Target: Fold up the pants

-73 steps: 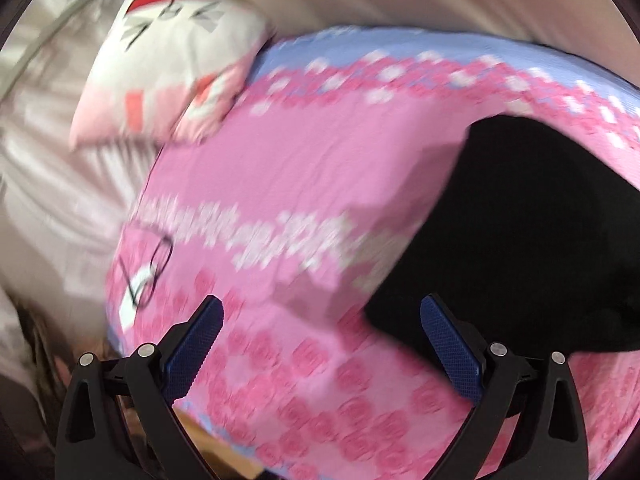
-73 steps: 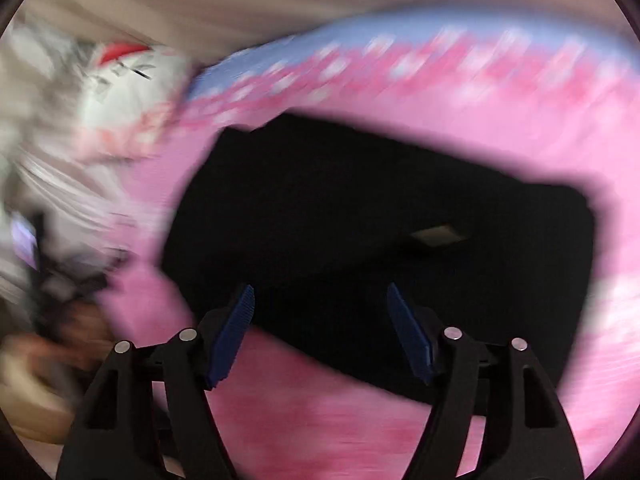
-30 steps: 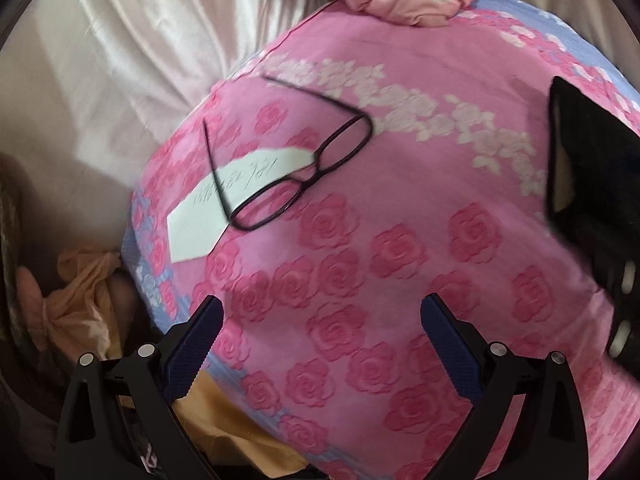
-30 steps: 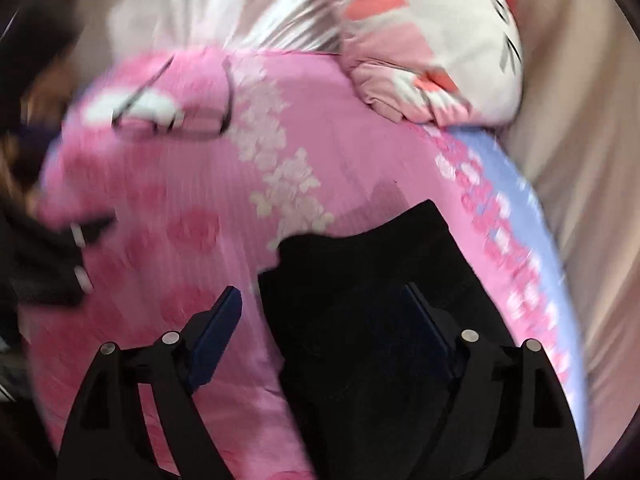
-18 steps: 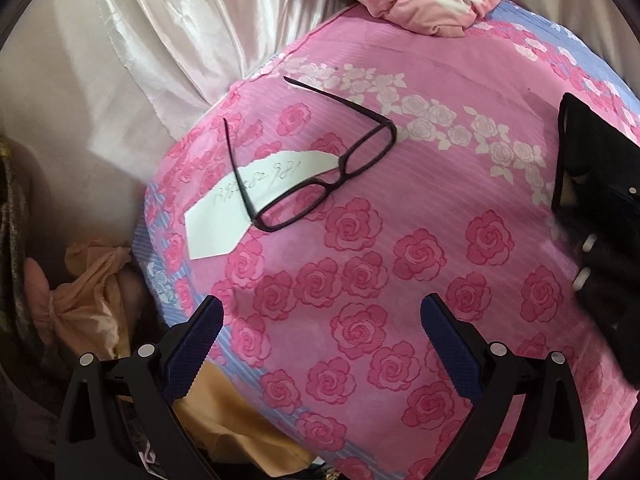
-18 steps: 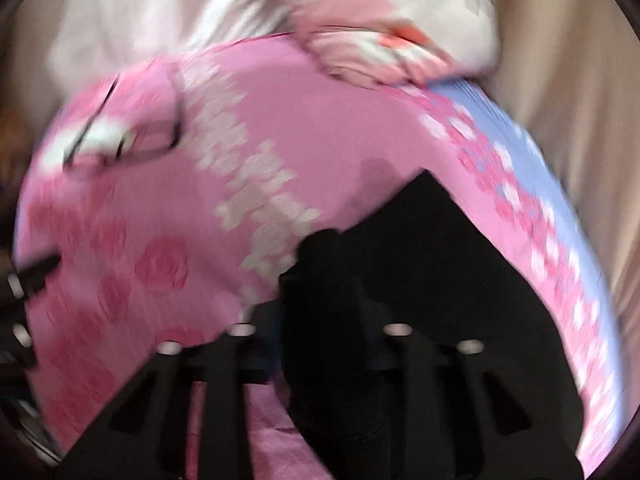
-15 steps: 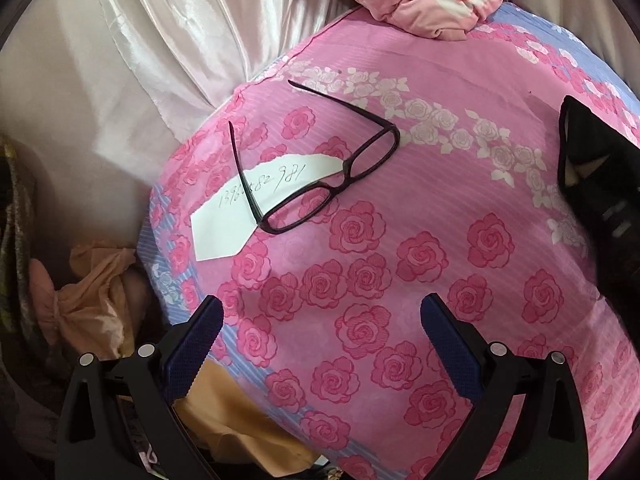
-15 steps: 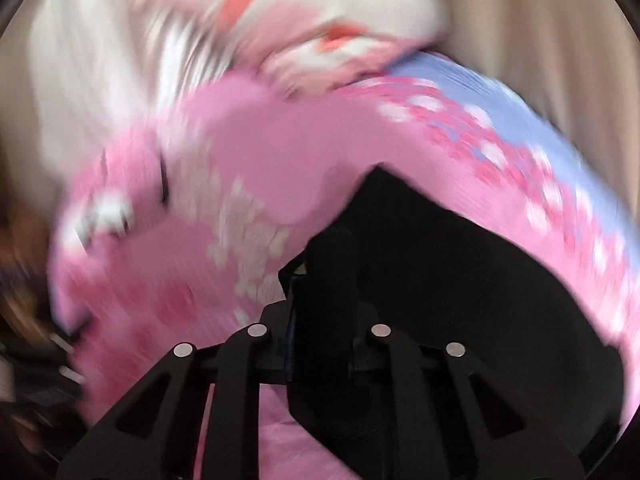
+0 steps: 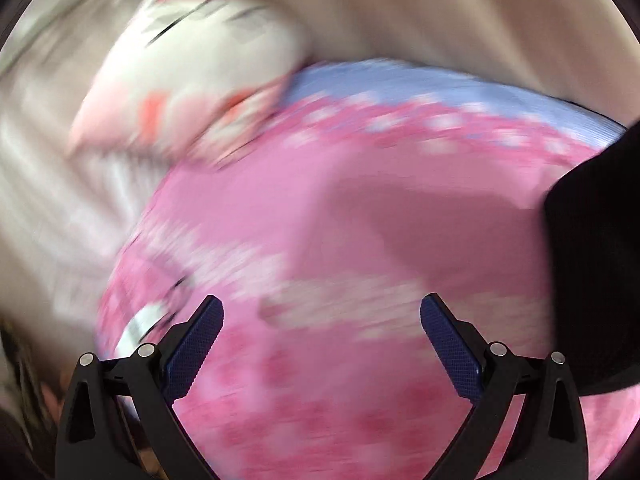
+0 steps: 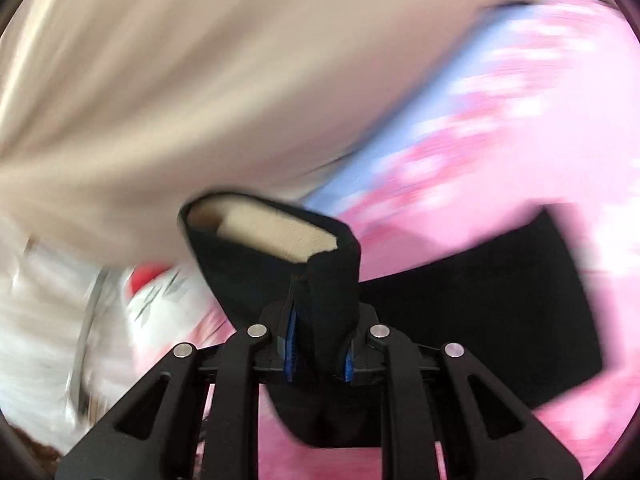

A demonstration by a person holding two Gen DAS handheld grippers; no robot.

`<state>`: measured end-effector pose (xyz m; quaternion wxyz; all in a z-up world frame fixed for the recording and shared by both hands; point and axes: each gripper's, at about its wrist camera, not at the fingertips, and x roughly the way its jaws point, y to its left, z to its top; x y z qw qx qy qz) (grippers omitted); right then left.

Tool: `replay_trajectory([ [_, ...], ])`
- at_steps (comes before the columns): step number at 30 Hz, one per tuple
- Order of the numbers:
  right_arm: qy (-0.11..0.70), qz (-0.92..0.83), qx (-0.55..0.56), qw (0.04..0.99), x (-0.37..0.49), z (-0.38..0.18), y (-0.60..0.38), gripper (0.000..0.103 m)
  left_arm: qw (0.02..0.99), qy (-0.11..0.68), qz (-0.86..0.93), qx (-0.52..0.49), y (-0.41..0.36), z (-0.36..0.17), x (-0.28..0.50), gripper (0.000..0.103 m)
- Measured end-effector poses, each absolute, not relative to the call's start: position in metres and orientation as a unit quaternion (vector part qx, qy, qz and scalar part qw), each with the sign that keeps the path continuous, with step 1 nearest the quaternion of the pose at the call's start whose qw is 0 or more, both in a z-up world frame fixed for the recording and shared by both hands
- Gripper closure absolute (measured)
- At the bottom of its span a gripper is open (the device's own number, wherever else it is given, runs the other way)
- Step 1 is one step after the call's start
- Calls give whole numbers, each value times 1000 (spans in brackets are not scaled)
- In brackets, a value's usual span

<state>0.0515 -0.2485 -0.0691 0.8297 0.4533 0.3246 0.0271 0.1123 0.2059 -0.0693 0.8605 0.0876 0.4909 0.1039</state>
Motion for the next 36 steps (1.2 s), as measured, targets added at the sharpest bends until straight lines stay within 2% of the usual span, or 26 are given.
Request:
replay_trajectory([
  [2,351,-38,434,829,25,-109,-289,85,865,486,60,114,147,-67,120,5],
  [4,388,-55,441,807,13,-159,-309,79,863,488,28,131,104,-69,122,5],
  [5,396,-58,472,785,3,-190,-320,71,859,492,14,140,83,-72,123,5],
  [6,372,-37,513,773,-6,-201,-328,68,854,497,-3,150,56,-76,122,5],
  [7,354,-30,545,760,-14,-205,-334,59,850,502,-12,159,39,-79,121,5],
  [8,356,-47,552,752,-22,-202,-339,38,845,507,-22,170,18,-83,118,5],
  [9,353,-62,549,755,-30,-197,-344,38,842,508,-28,177,3,-85,116,5],
  [13,325,-38,501,802,-42,-154,-357,38,834,516,-38,192,-28,-96,111,5],
  [17,379,28,358,853,2,-117,-320,38,829,523,-31,197,-43,-106,114,5],
  [18,392,30,328,859,9,-119,-312,41,828,523,-27,201,-47,-109,115,5],
  [19,416,33,291,861,20,-126,-301,53,828,521,-23,207,-51,-111,115,5],
  [20,452,35,260,853,28,-137,-293,79,828,518,-20,213,-56,-113,114,5],
  [21,470,27,246,847,28,-141,-291,84,828,517,-18,217,-58,-113,114,5],
  [23,458,25,233,858,18,-128,-293,92,827,518,-17,218,-60,-114,115,5],
  [26,489,13,188,852,11,-139,-293,91,826,522,-15,214,-59,-117,116,5],
  [28,500,12,198,843,3,-153,-300,83,822,532,-15,205,-57,-123,118,5],
  [29,495,3,205,844,5,-144,-302,74,819,538,-18,201,-57,-126,119,5],
  [33,428,-38,186,884,5,-86,-299,73,817,535,-12,213,-60,-126,119,5],
  [36,404,24,168,899,23,-59,-272,73,816,539,-13,207,-57,-126,119,5],
])
